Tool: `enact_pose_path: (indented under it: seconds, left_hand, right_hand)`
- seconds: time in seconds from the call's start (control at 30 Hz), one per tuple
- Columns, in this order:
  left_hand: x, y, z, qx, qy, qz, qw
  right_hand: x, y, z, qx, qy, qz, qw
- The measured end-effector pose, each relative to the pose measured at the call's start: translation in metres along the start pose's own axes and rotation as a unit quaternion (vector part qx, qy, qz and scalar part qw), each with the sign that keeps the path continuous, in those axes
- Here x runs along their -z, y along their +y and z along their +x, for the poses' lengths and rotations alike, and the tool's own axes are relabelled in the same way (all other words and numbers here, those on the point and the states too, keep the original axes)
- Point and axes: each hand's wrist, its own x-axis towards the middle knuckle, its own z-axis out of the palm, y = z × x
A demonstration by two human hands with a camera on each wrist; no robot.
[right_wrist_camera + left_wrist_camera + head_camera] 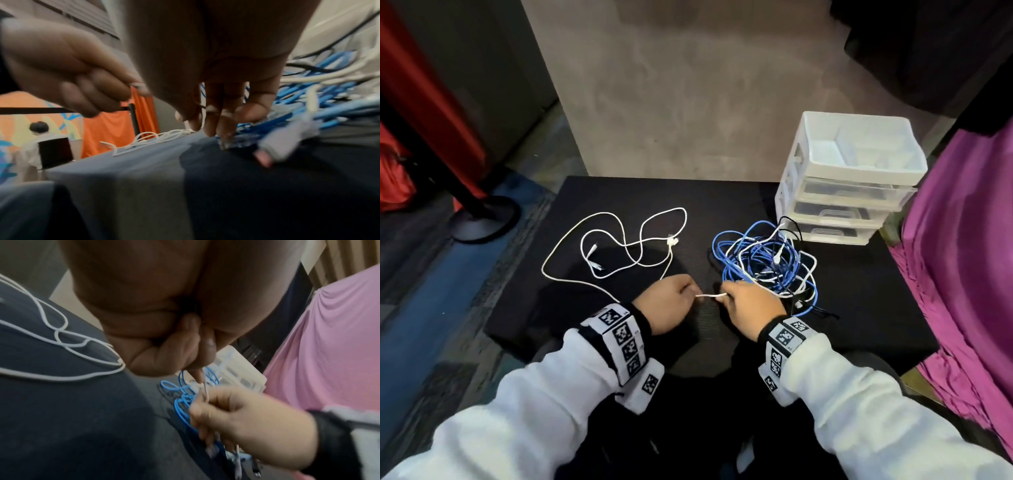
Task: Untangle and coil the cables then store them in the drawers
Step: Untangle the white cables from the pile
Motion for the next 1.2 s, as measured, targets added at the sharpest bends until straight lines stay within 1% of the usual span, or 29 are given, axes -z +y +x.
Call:
enact_pose_path:
  seconds: [0.07, 0.13, 0.23, 0.27, 0.3, 0.33, 0.4, 0.47, 0.53, 0.6, 0.67, 0.73, 0.77, 0.83, 0.9, 0.97, 1.03, 1.1, 1.17, 1.2]
  left_hand:
    - [0.017, -0.011, -0.012, 0.003, -0.008, -0.042, 0.999]
    - [0.030, -0.026, -0.019, 0.009, -0.013, -0.036, 0.999]
    - [0.028, -0.035, -0.020, 0.019, -0.024, 0.088, 0.996]
    - [0.021, -0.032, -0.018, 0.010, -0.022, 0.110, 0.994]
    - [0.011, -0.024, -0.016, -0.006, -0.019, 0.106, 0.994]
    - [0.001, -0.013, -0.014, -0.023, -0.018, 0.086, 0.996]
    - [-0.019, 0.008, -0.009, -0.036, -0.015, 0.029, 0.999]
    - [-0.031, 0.020, -0.004, -0.042, 0.021, 0.019, 0.999]
    - [-0.028, 0.027, -0.004, -0.058, 0.065, 0.011, 0.996]
    - [-0.009, 0.028, -0.009, -0.092, 0.090, -0.029, 0.991]
    - [0.025, 0.027, -0.019, -0.127, 0.123, -0.112, 0.978]
    - [0.061, 0.017, -0.029, -0.135, 0.147, -0.182, 0.963]
    - [0.075, 0.009, -0.034, -0.120, 0.146, -0.192, 0.963]
    - [0.090, -0.007, -0.039, -0.075, 0.113, -0.169, 0.976]
    - [0.087, -0.015, -0.041, -0.023, 0.056, -0.156, 0.986]
    - [0.074, -0.014, -0.039, 0.014, 0.023, -0.096, 0.995]
    - [0.054, -0.004, -0.036, 0.012, 0.015, -0.016, 1.000]
    - [0.025, 0.006, -0.025, -0.020, 0.014, 0.044, 0.999]
    - [-0.007, 0.017, -0.011, -0.037, 0.006, 0.077, 0.996]
    - [-0.021, 0.023, -0.005, -0.041, 0.002, 0.068, 0.997]
  right_hand:
    - [0.003, 0.015, 0.001, -0.020, 0.010, -0.001, 1.000]
    - [0.007, 0.022, 0.000, -0.019, 0.012, 0.013, 1.000]
    - [0.011, 0.018, -0.001, -0.005, 0.013, 0.030, 0.999]
    - [0.012, 0.014, -0.001, 0.000, 0.019, 0.033, 0.999]
    - [0.014, 0.009, 0.000, 0.006, 0.024, 0.036, 0.999]
    - [0.015, 0.005, 0.000, 0.014, 0.024, 0.040, 0.999]
    - [0.019, -0.002, 0.000, 0.027, 0.011, 0.035, 0.999]
    - [0.022, -0.004, -0.001, 0.026, -0.002, 0.028, 0.999]
    - [0.024, 0.000, -0.002, 0.015, 0.006, 0.026, 1.000]
    - [0.023, 0.009, -0.003, -0.002, 0.021, 0.027, 0.999]
    - [0.025, 0.020, -0.003, -0.024, 0.022, 0.037, 0.999]
    - [0.028, 0.029, -0.002, -0.040, 0.021, 0.052, 0.998]
    - [0.029, 0.032, 0.000, -0.043, 0.024, 0.054, 0.997]
    - [0.030, 0.035, 0.002, -0.042, 0.028, 0.054, 0.997]
    - [0.029, 0.033, 0.003, -0.038, 0.022, 0.050, 0.998]
    - [0.028, 0.030, 0.002, -0.034, 0.020, 0.046, 0.998]
    - [0.029, 0.028, 0.001, -0.028, 0.021, 0.044, 0.998]
    - [0.030, 0.027, -0.002, -0.025, 0.021, 0.041, 0.999]
    - [0.030, 0.024, -0.005, -0.021, 0.019, 0.034, 0.999]
    - [0.030, 0.022, -0.007, -0.019, 0.016, 0.030, 0.999]
